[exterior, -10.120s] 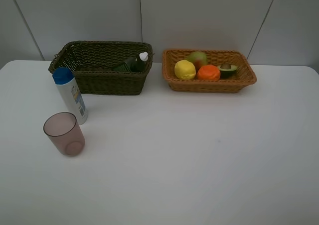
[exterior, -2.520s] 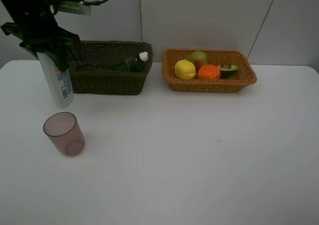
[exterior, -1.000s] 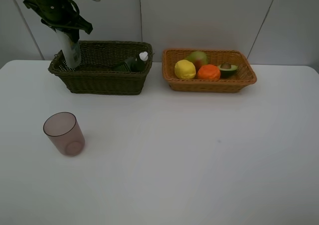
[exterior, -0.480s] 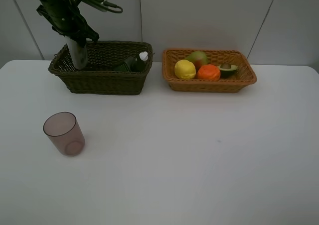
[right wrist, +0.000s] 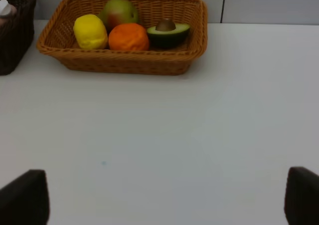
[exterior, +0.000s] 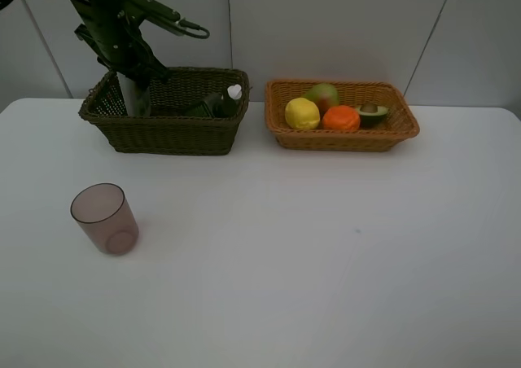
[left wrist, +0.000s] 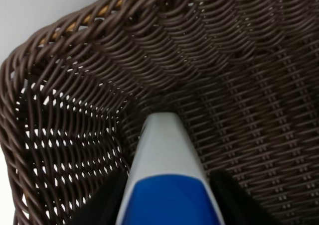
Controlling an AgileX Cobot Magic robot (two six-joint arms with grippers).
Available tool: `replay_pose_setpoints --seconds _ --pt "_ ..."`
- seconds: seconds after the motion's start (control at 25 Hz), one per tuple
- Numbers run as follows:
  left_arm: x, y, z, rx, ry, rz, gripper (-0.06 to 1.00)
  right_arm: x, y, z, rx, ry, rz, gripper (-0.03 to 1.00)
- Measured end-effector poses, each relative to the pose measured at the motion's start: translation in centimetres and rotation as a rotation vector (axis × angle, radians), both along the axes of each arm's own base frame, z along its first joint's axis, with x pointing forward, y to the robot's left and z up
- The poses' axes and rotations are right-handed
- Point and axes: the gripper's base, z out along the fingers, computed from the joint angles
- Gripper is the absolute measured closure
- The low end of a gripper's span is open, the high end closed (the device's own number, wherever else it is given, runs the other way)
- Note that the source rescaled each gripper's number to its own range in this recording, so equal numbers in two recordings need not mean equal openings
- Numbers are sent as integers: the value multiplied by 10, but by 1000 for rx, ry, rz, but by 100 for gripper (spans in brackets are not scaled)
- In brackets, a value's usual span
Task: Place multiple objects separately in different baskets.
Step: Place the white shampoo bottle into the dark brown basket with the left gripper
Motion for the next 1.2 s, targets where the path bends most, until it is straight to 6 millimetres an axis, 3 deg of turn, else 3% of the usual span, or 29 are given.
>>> replay_pose_setpoints --seconds 0.84,1.08,1.2 --pt "-1 0 0 2 9 2 48 0 0 0 0 0 0 -3" --pt "-1 0 0 2 7 1 24 0 0 0 0 0 0 -3" --pt "-1 0 -1 2 8 1 16 0 0 0 0 0 0 -3"
